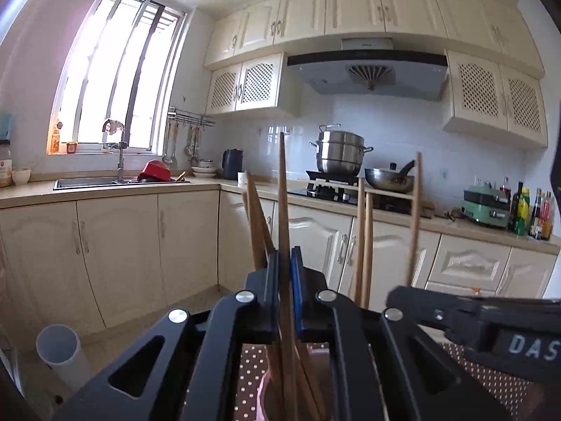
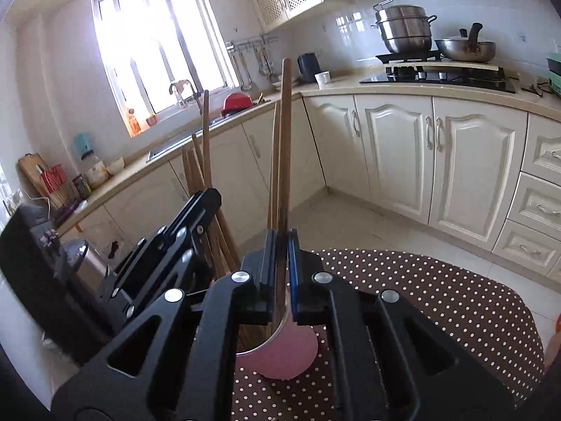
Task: Organize utensils
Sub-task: 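Lower both chopsticks into the pink cup and open both tools, then move both open tools back down to the remaining chopsticks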
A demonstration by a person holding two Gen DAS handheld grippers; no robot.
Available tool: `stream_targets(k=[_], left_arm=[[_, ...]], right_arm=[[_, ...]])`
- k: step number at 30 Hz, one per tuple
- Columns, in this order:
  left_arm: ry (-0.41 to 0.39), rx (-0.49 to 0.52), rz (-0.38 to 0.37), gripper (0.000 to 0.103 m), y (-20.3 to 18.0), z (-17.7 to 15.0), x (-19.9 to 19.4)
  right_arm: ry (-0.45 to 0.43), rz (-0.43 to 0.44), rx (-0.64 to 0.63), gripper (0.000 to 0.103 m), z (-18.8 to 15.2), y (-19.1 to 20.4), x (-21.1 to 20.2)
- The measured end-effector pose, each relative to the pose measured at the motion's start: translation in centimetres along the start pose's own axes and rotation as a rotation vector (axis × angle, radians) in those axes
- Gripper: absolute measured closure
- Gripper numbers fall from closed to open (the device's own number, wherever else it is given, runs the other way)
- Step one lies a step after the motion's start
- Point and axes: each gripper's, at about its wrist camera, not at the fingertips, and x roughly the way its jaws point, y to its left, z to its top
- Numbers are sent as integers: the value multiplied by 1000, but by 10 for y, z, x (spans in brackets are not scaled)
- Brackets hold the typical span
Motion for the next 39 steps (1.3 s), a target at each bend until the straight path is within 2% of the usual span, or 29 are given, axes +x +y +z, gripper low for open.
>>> stream_targets(k=[3, 7, 10, 13, 18, 19, 21, 22, 23, 24, 25, 27, 33, 39], left_arm=[[14, 18, -6, 95, -1, -7, -6], [20, 24, -11, 95, 0, -12, -13], [59, 30, -28, 94, 1, -18, -15], [48, 34, -17, 94, 4, -21, -21], [100, 1, -51, 94, 12, -21, -26], [103, 8, -50, 94, 12, -22, -28], [115, 28, -50, 94, 11, -22, -32], [121, 32, -50, 94, 12, -22, -34], [124, 33, -50, 94, 12, -21, -36], [125, 32, -50, 92, 13, -20, -40], [124, 32, -49, 84, 14, -19, -43], [131, 33, -44, 75, 15, -17, -53], [149, 24, -41, 74, 19, -7, -82], [168, 49, -25, 62, 21, 1, -124]], right_arm=[[24, -5, -1, 96, -4, 1, 7], [14, -21, -24, 95, -5, 4, 9], [21, -26, -28, 95, -5, 6, 8], [86, 16, 18, 95, -5, 1, 11], [136, 14, 45, 93, -9, -4, 8], [139, 17, 57, 91, -10, -5, 5], [131, 15, 79, 74, -13, -6, -2], [123, 3, 85, 45, -14, -7, -6], [106, -19, 90, 34, -15, -8, -12], [74, -44, 94, 34, -17, -8, -20], [48, -62, 84, 34, -19, -7, -28], [29, -95, 60, 34, -20, -4, -41], [8, -145, 61, 34, -29, 2, -78], [26, -177, 47, 33, -36, 14, -111]])
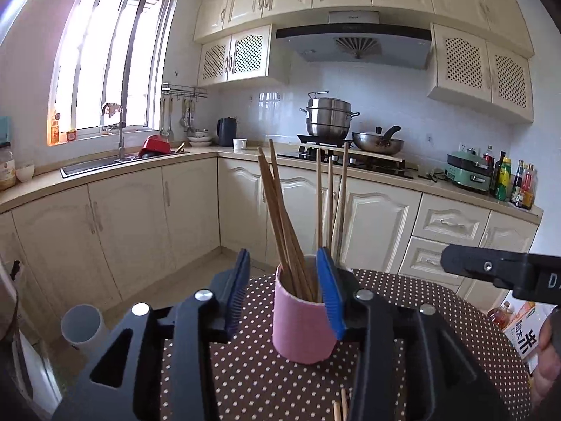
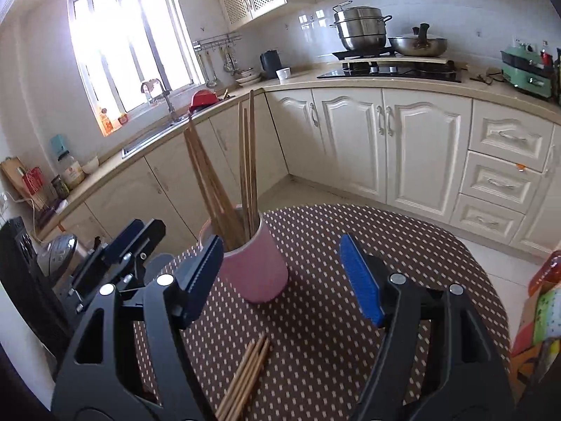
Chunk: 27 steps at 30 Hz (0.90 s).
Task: Organize utensils
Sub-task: 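Move both open tools back down to the remaining chopsticks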
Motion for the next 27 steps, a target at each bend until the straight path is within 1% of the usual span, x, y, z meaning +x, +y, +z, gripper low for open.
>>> stream_targets(k=[2, 5, 8, 9, 11, 13, 15, 19, 22, 27], left_arm=[[12, 0, -2, 62, 2, 0, -12], [38, -8, -29, 62, 6, -3, -30], [56, 17, -24, 62, 6, -7, -45], [73, 17, -32, 62, 7, -10, -50], [108, 23, -39, 62, 7, -16, -58], [156, 49, -14, 62, 6, -23, -61], [220, 75, -12, 62, 7, -33, -62], [319, 101, -13, 62, 12, -55, -62], [370, 101, -24, 62, 19, -71, -62], [450, 100, -20, 62, 34, -96, -58]], right_arm=[[21, -31, -16, 33, -4, 4, -9], [50, -54, -23, 33, -13, 10, -25], [71, -66, -21, 33, -22, 13, -36], [83, -72, -22, 33, -26, 14, -37], [124, -82, -32, 33, -34, 16, -39], [184, -90, -40, 33, -47, 19, -39], [242, -98, -44, 33, -59, 22, -36], [317, -129, -41, 33, -83, 26, -26], [378, -153, -33, 33, -103, 26, -11], [475, -161, -37, 33, -135, 34, 15]])
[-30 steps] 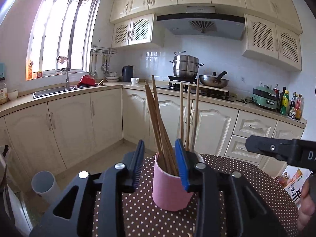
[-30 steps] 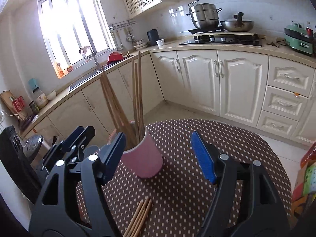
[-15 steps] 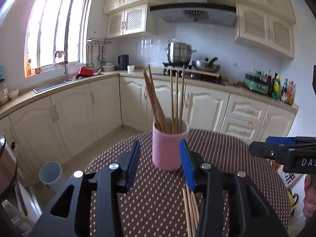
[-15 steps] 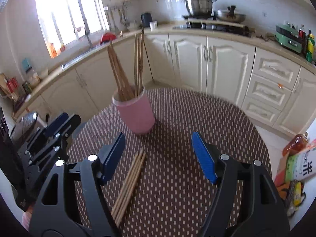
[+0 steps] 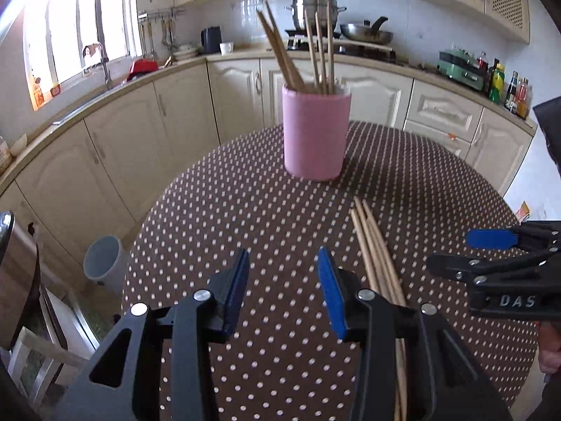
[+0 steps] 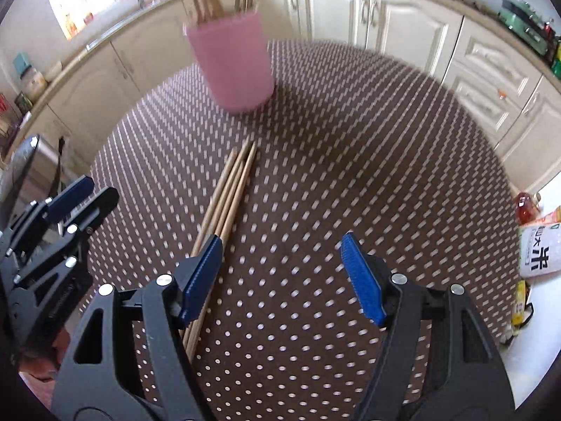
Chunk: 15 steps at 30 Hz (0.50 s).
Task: Organize utensils
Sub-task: 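Move both open tools back down to the remaining chopsticks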
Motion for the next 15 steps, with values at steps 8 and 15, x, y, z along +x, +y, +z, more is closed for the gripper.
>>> stream_targets(k=[8, 15], left_arm=[[19, -29, -5, 62, 22, -16, 8], [33, -46, -20, 62, 32, -19, 10]], right_arm=[[45, -75, -31, 33, -12, 18, 27], [78, -17, 54, 33, 3, 16, 26]])
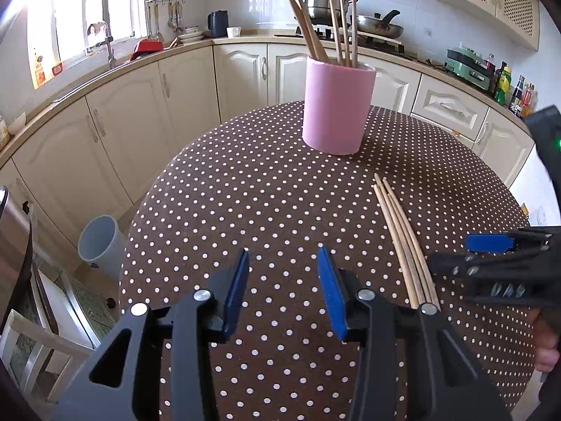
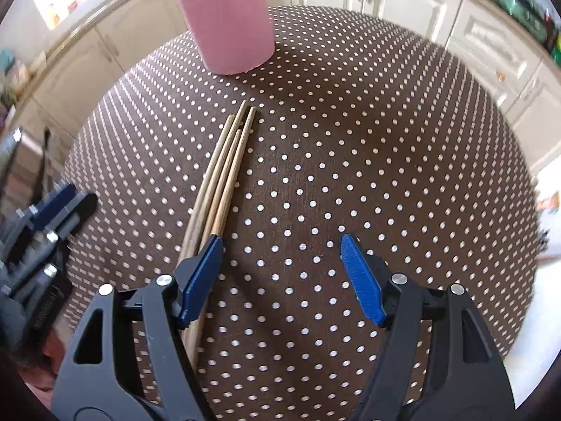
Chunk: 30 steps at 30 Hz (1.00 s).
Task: Organize utensils
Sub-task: 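Move both open tools back down to the remaining chopsticks, then close the right tool on a chopstick while the left tool grasps another chopstick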
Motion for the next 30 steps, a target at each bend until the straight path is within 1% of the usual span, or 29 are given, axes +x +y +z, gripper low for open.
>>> stream_targets(k=[2, 5, 7, 11, 14, 18, 23, 25, 27, 28, 29, 30], left_arm=[[-5, -5, -3, 62, 2, -1, -1], [-17, -1, -19, 62, 1, 0, -2], [-23, 6, -23, 62, -1, 1, -2], [-23, 11, -35, 62, -2, 3, 1], [-21, 4, -45, 62, -1, 4, 4], [-20, -7, -53, 62, 0, 4, 7], [-20, -11, -60, 62, 0, 2, 8], [-18, -8, -61, 62, -2, 1, 8], [-13, -6, -64, 62, -3, 1, 9], [-11, -5, -66, 62, -4, 1, 9], [-8, -2, -65, 62, -5, 0, 9], [-5, 0, -61, 62, -6, 0, 9]], right_arm=[[18, 22, 17, 33, 5, -5, -1], [36, 63, 82, 33, 10, -19, -5], [52, 74, 87, 33, 14, -21, -6], [58, 61, 78, 33, 15, -16, -4], [60, 29, 50, 33, 7, -4, 6], [64, -22, 12, 33, 7, 11, 10], [62, -50, 19, 30, 8, 23, 16], [63, -69, 16, 30, 9, 31, 17], [78, -64, 22, 30, 10, 39, 20], [84, -64, 26, 38, 13, 45, 22], [82, -79, 32, 63, 15, 49, 22], [79, -153, 26, 70, 18, 53, 23]])
